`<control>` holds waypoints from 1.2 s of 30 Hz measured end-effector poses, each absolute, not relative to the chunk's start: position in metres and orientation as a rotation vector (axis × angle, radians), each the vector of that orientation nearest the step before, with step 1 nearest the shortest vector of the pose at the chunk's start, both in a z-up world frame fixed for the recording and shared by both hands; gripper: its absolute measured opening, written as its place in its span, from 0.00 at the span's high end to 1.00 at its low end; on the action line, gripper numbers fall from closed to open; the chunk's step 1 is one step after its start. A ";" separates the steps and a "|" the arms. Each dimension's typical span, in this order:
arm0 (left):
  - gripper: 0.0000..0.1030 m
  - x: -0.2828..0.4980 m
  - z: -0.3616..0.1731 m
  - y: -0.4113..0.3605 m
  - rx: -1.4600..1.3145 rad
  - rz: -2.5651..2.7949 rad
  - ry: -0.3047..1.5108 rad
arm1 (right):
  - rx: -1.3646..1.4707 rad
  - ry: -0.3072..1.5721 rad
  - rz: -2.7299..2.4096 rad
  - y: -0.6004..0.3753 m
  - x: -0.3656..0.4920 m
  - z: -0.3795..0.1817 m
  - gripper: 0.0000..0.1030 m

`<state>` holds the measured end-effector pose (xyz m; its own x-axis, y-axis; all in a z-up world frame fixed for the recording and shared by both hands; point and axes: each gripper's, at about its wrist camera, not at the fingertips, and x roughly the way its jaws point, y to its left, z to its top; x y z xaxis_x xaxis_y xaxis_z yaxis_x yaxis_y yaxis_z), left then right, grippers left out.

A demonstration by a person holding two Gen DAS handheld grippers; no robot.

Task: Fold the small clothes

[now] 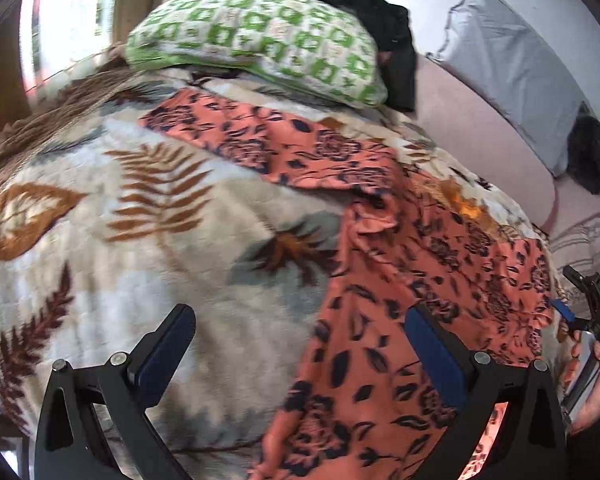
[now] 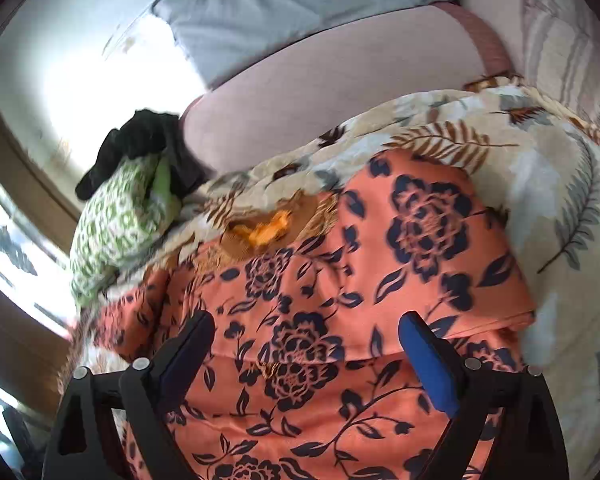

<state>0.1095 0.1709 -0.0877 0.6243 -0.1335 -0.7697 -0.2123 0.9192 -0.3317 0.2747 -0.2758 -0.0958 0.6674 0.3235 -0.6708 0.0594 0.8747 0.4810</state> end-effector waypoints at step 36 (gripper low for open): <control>0.93 0.261 -0.099 0.041 -0.289 -0.052 0.936 | 0.780 0.839 0.210 -0.333 0.188 -0.161 0.08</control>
<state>0.2611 0.0411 -0.0991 0.5949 -0.1689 -0.7858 -0.0807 0.9602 -0.2674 0.1881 -0.3335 -0.1614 0.6664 0.4576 -0.5887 0.1263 0.7089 0.6939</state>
